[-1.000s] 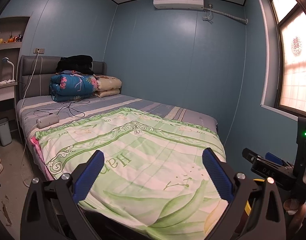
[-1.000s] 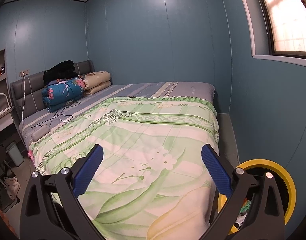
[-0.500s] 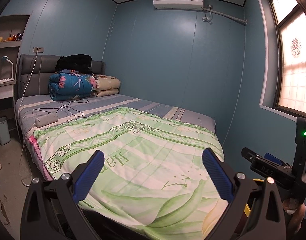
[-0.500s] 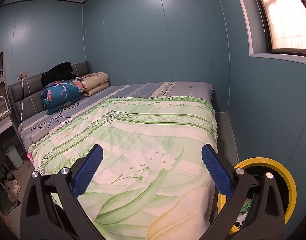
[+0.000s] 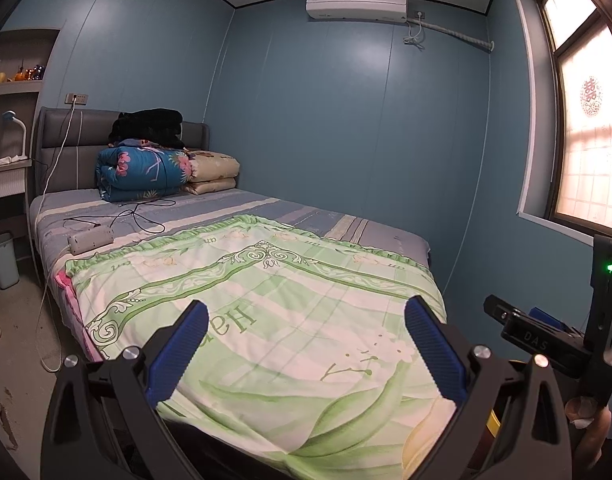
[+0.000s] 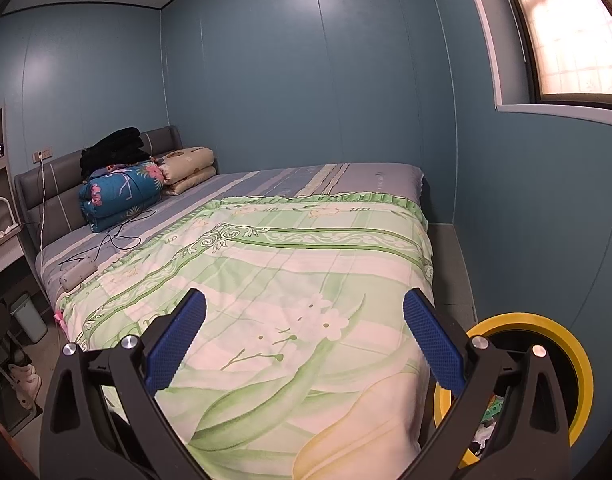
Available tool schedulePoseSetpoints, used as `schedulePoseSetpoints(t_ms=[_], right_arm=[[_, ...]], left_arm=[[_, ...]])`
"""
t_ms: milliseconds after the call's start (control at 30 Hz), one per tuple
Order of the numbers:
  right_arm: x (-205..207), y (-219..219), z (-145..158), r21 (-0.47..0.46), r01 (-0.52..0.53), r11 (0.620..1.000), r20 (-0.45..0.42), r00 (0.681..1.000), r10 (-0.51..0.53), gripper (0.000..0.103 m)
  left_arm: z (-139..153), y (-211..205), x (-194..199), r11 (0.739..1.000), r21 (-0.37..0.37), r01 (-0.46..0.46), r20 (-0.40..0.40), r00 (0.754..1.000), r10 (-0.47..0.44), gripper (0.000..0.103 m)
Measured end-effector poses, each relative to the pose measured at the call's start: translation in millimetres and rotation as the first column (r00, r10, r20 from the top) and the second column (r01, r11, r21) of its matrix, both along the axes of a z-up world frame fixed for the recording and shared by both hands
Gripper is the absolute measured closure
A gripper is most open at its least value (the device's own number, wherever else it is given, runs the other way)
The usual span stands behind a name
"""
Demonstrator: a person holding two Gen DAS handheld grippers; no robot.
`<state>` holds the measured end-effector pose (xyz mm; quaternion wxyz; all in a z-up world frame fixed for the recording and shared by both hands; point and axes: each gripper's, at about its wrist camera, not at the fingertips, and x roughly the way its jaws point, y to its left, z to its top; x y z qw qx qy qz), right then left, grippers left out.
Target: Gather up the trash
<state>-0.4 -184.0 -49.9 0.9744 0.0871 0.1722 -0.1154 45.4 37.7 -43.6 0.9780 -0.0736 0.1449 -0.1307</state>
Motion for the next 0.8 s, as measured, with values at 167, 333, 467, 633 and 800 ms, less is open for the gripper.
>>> schedulePoseSetpoints(t_ms=[167,333,467,633,800], right_arm=[[1.0,-0.4,-1.0,0.004,0.004,1.0,-0.002,1.0,-0.004,0.008],[0.4,-1.0,-1.1,0.007,0.006,1.0,-0.005,1.0,-0.006,0.008],[0.4,-1.9,-0.9,0.012,0.008,1.0,-0.003,1.0,-0.008,0.008],[1.5,-2.3,-2.6,0.013,0.012,1.0,-0.009,1.0,-0.012,0.008],[2.7,-2.7,-3.8,0.013,0.013,1.0,-0.014,1.0,-0.012,0.008]], left_arm=[[0.0,-1.2,1.1,1.0,0.003,0.004,0.003,1.0,-0.004,0.008],[-1.0,-1.5,2.5,1.0,0.0,0.002,-0.003,1.0,-0.002,0.008],[-2.9,-1.7,4.8,1.0,-0.002,0.003,-0.01,1.0,-0.003,0.008],[-5.2,-0.8,6.2,1.0,-0.011,-0.002,-0.019,1.0,0.002,0.008],[-6.2,-1.6,5.6,1.0,-0.011,0.0,-0.014,1.0,0.0,0.008]])
